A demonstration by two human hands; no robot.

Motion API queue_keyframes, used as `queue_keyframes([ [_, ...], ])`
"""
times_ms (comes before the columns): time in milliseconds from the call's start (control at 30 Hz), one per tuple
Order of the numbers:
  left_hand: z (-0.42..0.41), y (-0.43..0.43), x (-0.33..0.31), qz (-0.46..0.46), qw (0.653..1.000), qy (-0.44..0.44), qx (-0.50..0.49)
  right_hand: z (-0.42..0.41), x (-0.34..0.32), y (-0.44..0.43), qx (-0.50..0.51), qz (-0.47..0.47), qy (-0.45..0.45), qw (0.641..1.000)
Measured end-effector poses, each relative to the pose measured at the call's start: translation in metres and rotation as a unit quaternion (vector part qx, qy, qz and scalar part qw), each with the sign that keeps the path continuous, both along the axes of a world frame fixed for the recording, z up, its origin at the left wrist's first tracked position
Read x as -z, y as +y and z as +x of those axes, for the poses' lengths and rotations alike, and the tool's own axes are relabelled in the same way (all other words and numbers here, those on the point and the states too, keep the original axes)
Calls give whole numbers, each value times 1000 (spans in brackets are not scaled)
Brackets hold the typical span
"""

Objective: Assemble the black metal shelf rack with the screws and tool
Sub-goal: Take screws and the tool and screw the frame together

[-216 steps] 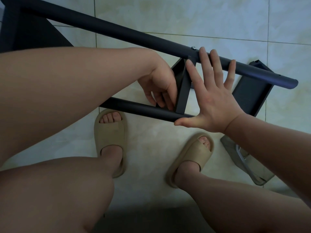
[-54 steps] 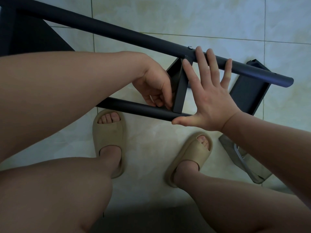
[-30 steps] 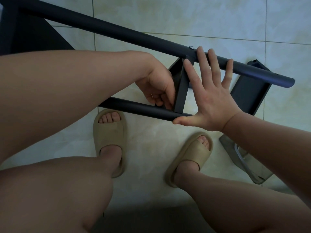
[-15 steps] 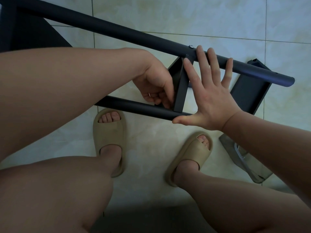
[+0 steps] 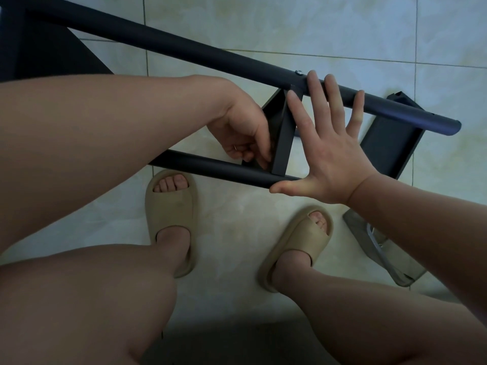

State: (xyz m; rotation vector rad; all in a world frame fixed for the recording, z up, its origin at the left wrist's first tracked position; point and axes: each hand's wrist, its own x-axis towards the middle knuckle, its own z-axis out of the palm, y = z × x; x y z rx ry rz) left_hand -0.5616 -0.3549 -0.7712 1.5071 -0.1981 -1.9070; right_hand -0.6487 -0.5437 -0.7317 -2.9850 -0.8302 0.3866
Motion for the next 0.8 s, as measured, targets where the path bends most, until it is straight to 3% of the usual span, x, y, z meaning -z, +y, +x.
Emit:
queue_keyframes([
  [433, -5, -6, 1, -9, 999, 35, -13, 0, 0, -1, -1, -4, 3, 1000],
  [633, -9, -2, -4, 3, 1000, 8, -19, 0, 1, -1, -7, 0, 1, 1000],
  [733, -12, 2, -9, 39, 997, -38, -58, 0, 0, -3, -6, 7, -3, 1000],
  [800, -14, 7, -14, 91, 985, -127, -69, 2, -2, -3, -1, 9, 3, 1000],
])
